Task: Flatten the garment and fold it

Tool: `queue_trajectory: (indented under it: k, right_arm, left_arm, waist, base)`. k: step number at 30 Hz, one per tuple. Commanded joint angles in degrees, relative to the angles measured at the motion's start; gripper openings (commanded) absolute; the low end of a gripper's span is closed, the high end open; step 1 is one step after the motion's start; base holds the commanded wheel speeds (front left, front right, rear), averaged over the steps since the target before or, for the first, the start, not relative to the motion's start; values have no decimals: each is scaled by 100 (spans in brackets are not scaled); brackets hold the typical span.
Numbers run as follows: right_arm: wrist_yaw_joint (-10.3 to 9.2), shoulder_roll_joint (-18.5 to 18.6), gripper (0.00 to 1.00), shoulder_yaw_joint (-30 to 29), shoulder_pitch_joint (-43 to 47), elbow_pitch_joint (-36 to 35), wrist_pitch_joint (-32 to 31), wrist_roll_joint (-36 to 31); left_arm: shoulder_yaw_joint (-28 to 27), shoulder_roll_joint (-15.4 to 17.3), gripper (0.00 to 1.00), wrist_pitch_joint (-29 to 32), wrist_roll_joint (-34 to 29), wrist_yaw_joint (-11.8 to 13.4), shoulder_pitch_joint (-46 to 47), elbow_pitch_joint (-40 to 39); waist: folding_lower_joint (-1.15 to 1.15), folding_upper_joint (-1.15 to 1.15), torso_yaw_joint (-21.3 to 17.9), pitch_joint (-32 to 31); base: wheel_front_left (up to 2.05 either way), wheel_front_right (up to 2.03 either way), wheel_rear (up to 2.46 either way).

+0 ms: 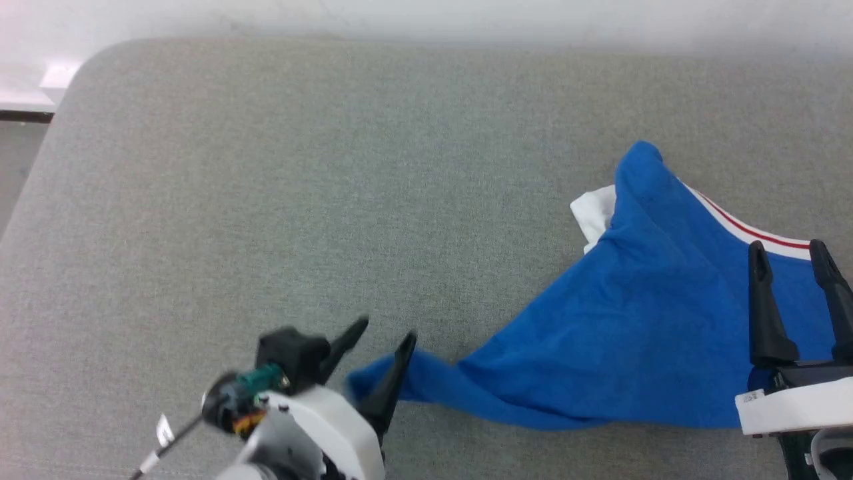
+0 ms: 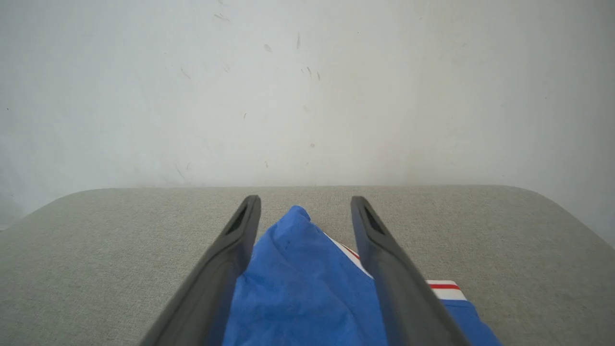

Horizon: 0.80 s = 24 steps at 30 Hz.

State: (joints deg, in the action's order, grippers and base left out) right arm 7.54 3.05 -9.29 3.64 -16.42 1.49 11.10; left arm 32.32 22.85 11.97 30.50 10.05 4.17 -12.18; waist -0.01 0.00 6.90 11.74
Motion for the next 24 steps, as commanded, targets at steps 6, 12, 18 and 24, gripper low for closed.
queue_trajectory:
  k: [6, 12, 18, 24]
  right_arm:
    - [-5, -17, 100, -14, -23, -19, 8, 42]
    - [-5, -17, 100, 16, -174, 5, 76, 104]
    - [-5, -17, 100, -10, -394, 41, 122, 87]
    - [-5, -17, 100, 1, -503, 131, 190, 127]
  left_arm:
    - [-153, 61, 100, 154, -137, -199, 885, -800]
    - [446, -298, 100, 613, -469, -515, 1826, -184]
    - [981, -870, 100, 959, -500, -941, 2612, 1156]
    - [1136, -1264, 100, 1053, -261, -1229, 2942, 2410]
  waist:
    - [1, 0, -149, -9]
    - [1, 0, -435, 333]
    - [1, 0, -756, 677]
    - [1, 0, -1045, 858]
  base:
    - [0, 0, 0]
    - [0, 0, 0]
    - [0, 0, 0]
    - [0, 0, 0]
